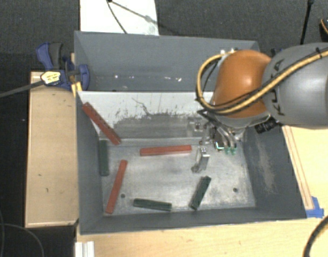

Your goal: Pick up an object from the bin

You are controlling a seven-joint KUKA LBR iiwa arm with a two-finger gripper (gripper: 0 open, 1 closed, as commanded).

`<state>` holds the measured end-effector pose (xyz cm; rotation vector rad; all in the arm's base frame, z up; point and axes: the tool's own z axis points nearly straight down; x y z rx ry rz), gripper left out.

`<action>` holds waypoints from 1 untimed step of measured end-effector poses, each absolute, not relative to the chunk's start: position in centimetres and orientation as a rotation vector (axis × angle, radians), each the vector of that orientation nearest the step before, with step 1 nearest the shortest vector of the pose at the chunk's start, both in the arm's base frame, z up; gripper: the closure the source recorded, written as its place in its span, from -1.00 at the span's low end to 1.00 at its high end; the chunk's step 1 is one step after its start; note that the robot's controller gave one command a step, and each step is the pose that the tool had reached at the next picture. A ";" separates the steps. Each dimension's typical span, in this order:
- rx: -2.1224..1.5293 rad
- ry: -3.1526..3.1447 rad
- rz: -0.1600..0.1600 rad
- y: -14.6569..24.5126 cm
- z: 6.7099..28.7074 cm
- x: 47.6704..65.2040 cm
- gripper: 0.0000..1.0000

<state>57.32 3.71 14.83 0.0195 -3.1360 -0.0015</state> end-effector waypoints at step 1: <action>0.442 -3.108 -0.001 4.5 6.9 59.0 -1.00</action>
Offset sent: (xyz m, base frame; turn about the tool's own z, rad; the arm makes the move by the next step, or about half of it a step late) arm 0.0169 0.0071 -0.0783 -0.2715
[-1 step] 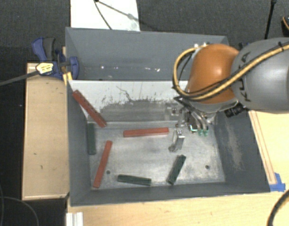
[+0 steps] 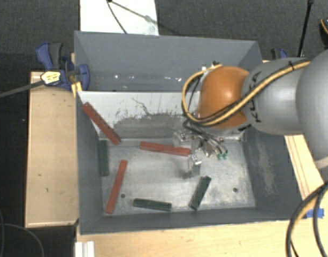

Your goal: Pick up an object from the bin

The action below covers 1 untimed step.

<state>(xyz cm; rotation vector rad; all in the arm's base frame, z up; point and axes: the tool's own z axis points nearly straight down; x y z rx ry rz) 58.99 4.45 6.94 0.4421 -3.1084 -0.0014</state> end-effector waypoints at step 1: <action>0.438 -3.116 -0.002 4.5 7.3 59.2 1.00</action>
Offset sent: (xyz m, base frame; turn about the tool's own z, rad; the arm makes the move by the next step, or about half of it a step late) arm 0.0000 0.0000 0.0000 0.0000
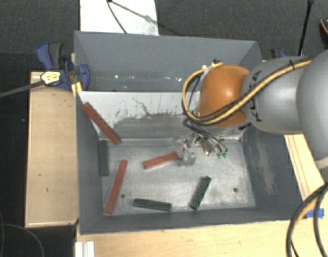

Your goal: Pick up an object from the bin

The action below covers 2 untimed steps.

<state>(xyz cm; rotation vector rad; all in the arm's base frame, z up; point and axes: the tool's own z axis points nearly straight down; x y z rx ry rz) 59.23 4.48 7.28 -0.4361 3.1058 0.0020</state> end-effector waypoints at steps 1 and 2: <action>-0.645 3.071 0.003 11.5 7.2 58.2 1.00; -0.980 2.978 0.003 17.4 9.1 59.4 1.00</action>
Offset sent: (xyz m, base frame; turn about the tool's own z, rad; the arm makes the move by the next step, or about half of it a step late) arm -0.0117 0.0670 -0.0028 -0.1279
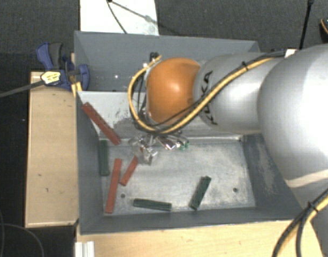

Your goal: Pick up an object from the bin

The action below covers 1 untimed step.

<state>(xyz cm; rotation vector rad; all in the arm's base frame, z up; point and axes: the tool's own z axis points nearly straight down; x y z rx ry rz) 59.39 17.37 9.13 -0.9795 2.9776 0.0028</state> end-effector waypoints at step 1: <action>-0.972 2.982 0.003 17.2 9.1 59.4 -1.00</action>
Offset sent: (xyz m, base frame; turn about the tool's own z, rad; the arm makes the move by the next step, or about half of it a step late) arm 0.0000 0.0000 0.0000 0.0000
